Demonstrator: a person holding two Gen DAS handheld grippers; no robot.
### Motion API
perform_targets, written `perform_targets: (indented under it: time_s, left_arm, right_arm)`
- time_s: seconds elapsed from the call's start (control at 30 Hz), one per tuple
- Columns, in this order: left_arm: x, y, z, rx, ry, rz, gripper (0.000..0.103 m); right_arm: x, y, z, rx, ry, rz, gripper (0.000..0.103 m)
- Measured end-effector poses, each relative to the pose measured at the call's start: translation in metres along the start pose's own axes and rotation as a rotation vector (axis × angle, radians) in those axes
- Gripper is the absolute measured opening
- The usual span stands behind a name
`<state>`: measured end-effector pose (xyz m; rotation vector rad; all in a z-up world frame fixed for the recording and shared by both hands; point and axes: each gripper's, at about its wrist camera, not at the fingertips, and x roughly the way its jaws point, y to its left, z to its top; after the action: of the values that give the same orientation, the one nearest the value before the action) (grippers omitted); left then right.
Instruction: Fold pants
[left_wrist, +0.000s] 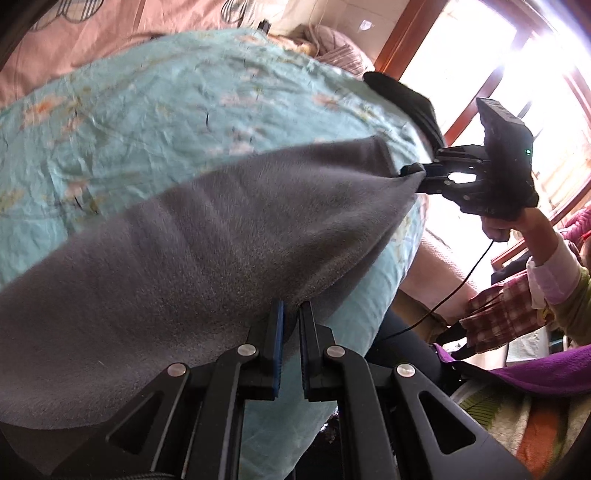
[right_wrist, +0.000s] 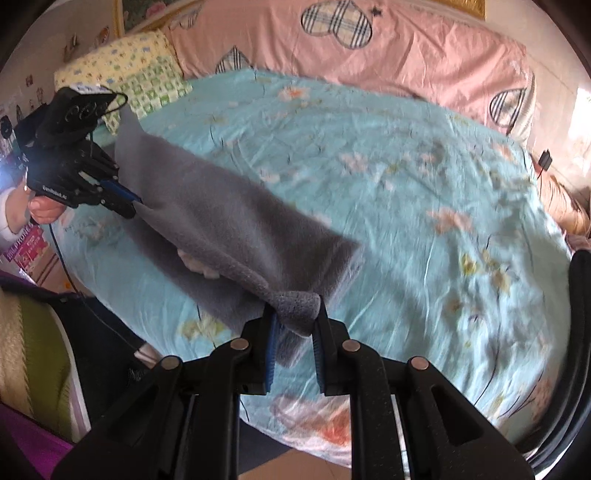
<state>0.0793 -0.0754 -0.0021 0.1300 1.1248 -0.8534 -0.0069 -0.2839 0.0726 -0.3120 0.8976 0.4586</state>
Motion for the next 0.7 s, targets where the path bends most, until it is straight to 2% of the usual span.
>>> perform_targets:
  time_s: [0.13, 0.17, 0.2, 0.23, 0.27, 0.33, 0.47, 0.53, 0.7]
  left_arm:
    - [0.008, 0.003, -0.009, -0.030, -0.002, -0.015, 0.007]
    - [0.006, 0.003, -0.010, -0.034, -0.010, -0.014, 0.010]
    - [0.004, 0.002, -0.011, -0.041, -0.016, -0.014, 0.017]
    - [0.002, 0.003, -0.013, -0.053, -0.021, -0.022, 0.024]
    - [-0.002, 0.003, -0.014, -0.061, -0.028, -0.022, 0.026]
    - [-0.008, 0.002, -0.018, -0.071, -0.044, 0.009, 0.030]
    - [-0.026, 0.008, -0.028, -0.128, -0.088, 0.027, 0.033]
    - [-0.035, 0.013, -0.034, -0.165, -0.114, 0.044, 0.040]
    - [-0.065, 0.036, -0.050, -0.299, -0.182, 0.083, 0.041]
  right_arm:
    - [0.009, 0.000, -0.009, -0.004, 0.047, -0.008, 0.018]
    - [0.008, 0.000, -0.009, 0.003, 0.049, -0.003, 0.020]
    - [0.006, -0.001, -0.009, 0.014, 0.049, 0.001, 0.024]
    - [0.004, -0.002, -0.009, 0.034, 0.058, 0.008, 0.036]
    - [0.002, -0.003, -0.008, 0.051, 0.071, 0.008, 0.051]
    - [-0.007, -0.003, -0.006, 0.080, 0.069, -0.010, 0.061]
    - [-0.035, 0.006, 0.002, 0.101, -0.018, 0.004, 0.063]
    - [-0.046, 0.015, 0.009, 0.105, -0.070, 0.022, 0.065]
    - [-0.040, 0.046, 0.034, 0.084, -0.153, 0.109, 0.067]
